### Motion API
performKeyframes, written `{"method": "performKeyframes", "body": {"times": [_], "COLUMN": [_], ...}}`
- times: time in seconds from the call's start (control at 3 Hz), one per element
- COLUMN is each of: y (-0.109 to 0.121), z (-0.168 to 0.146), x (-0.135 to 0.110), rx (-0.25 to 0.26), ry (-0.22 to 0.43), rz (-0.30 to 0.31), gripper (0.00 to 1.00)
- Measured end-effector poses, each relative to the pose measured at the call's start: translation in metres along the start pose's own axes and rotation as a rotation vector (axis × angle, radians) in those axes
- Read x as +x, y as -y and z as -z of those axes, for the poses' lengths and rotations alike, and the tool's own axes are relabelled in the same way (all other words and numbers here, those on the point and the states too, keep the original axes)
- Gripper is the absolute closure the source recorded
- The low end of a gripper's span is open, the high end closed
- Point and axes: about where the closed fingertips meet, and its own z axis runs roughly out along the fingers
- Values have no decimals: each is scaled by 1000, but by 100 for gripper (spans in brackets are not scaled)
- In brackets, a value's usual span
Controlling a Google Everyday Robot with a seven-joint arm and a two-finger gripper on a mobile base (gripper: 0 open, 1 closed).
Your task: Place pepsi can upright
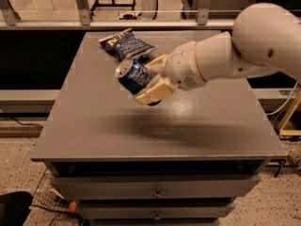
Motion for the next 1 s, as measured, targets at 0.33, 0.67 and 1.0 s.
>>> {"method": "performKeyframes", "body": {"times": [0.33, 0.67, 1.0], "y": [1, 2, 1], "z": [-9, -15, -18], "x": [14, 24, 30], "rx": [46, 84, 121], "ry": [106, 189, 255], "rz": [-62, -117, -160], "gripper": [100, 100, 100]}}
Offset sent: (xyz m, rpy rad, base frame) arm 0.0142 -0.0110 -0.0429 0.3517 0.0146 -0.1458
